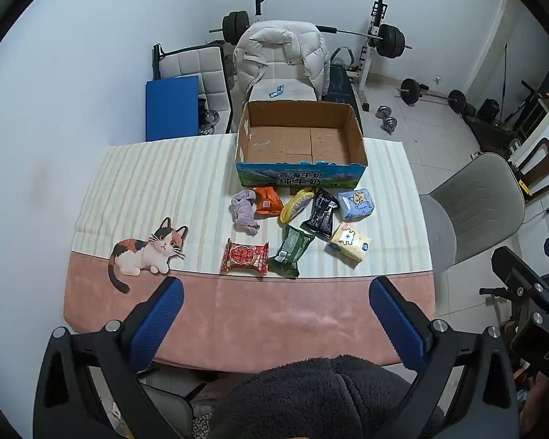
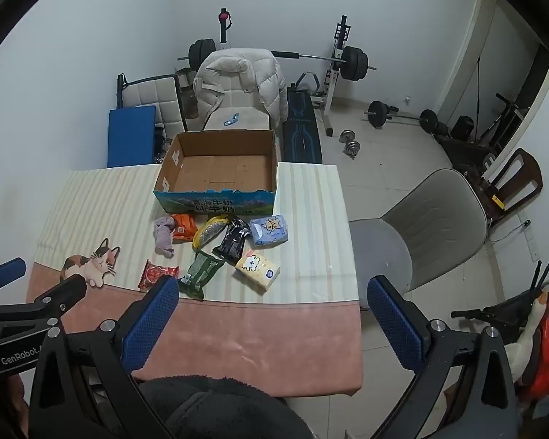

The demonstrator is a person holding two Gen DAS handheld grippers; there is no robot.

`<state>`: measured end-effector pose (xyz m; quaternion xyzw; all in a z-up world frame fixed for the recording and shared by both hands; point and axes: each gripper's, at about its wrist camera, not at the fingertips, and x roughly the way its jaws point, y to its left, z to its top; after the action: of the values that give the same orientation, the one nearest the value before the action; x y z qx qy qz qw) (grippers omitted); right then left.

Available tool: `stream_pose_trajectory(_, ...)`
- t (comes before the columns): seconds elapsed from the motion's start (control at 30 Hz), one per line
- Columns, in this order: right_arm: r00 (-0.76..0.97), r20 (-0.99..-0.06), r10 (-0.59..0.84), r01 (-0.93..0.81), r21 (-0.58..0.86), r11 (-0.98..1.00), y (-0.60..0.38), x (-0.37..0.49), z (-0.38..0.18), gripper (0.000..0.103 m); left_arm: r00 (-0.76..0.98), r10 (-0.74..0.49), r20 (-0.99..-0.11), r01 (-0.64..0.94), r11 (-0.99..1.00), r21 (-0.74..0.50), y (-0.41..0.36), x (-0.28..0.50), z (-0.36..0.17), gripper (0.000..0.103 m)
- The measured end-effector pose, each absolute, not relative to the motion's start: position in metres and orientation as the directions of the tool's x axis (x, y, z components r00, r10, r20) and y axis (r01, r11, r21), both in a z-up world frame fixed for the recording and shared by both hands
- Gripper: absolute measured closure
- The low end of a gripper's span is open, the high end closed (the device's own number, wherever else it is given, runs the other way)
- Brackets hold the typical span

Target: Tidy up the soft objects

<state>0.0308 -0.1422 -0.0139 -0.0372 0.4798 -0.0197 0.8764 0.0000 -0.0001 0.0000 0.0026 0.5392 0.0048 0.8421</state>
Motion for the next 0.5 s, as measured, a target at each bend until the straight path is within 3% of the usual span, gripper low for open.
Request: stream_pose_trajectory(0.5, 0.528, -0.847, -0.063, -0.002, -0.075, 0.997, -0.1423, 0.0301, -0.0159, 0.0, 0.438, 0.007, -0.899, -0.006, 1.0, 0.005, -0.003, -0.001, 0.0019, 0.0)
